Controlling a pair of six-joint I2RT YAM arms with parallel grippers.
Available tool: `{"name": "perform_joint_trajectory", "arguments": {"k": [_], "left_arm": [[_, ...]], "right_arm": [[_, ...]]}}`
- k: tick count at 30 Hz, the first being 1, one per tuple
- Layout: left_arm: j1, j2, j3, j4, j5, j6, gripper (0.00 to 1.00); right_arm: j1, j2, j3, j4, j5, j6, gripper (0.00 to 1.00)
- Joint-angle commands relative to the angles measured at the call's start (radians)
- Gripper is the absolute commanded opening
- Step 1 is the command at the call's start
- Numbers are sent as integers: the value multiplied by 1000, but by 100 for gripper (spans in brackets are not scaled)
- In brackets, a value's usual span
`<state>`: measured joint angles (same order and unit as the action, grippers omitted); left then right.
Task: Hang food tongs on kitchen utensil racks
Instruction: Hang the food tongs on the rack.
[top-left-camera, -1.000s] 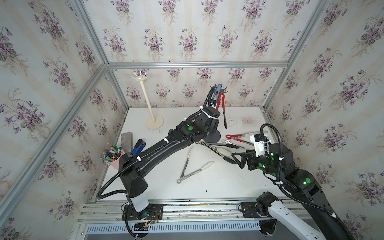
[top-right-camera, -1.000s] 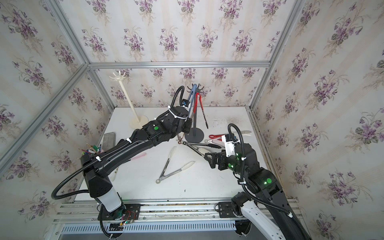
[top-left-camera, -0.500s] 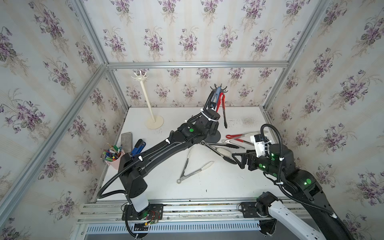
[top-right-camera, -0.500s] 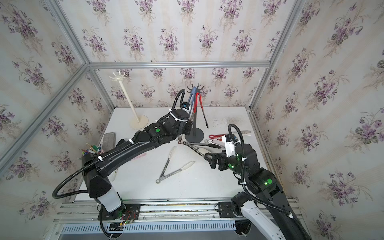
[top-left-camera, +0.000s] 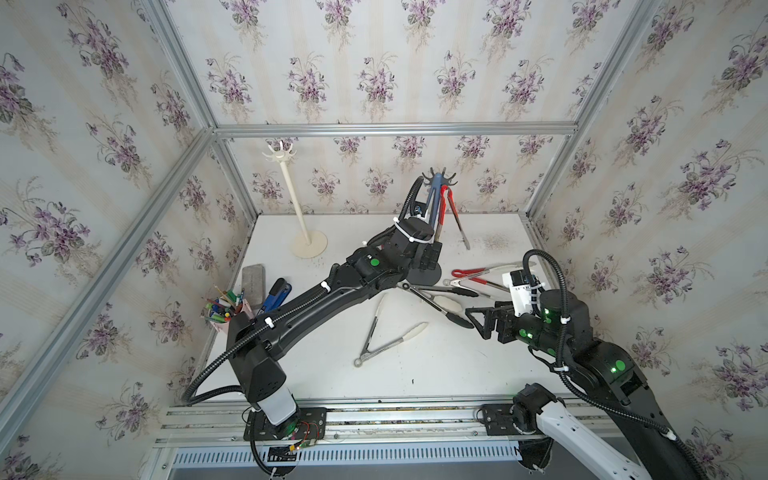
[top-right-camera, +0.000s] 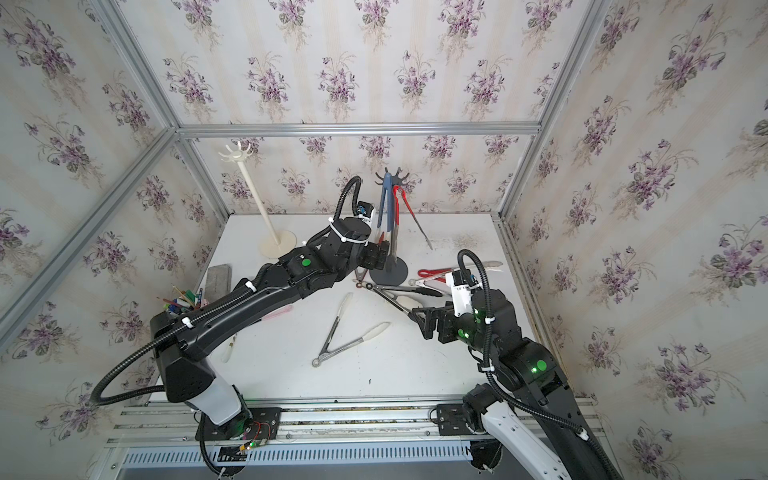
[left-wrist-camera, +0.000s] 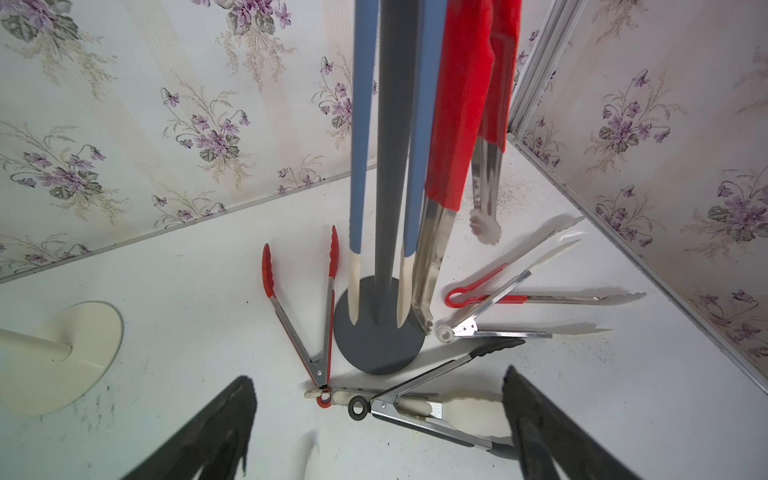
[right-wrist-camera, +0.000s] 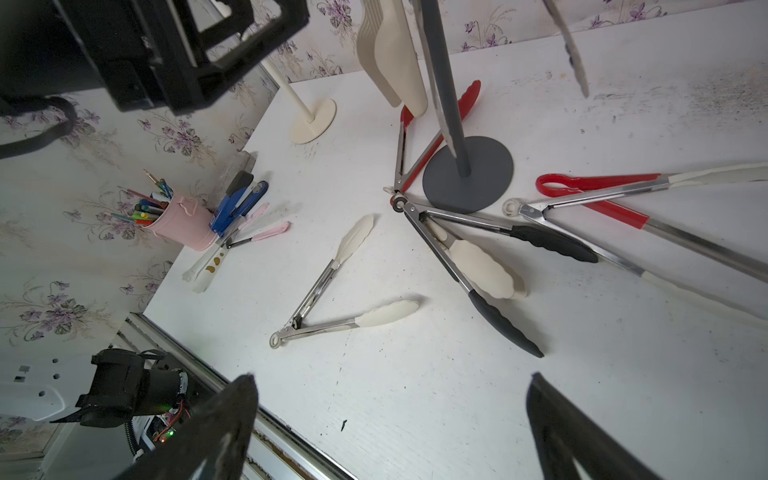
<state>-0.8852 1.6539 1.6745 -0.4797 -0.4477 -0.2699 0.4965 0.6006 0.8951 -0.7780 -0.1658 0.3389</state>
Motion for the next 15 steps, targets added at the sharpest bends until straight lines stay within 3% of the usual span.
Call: {"name": "perform_joint_trajectory", "arguments": {"k": [1,15], "left_arm": [[1,-45,-25,21,-29,-3,99],[0,-377,-257,9,42,-48,99]], "right_arm": [[-1,5,-13,3,11,10,100],[-1,87,-58,25,-36,0,100]]}}
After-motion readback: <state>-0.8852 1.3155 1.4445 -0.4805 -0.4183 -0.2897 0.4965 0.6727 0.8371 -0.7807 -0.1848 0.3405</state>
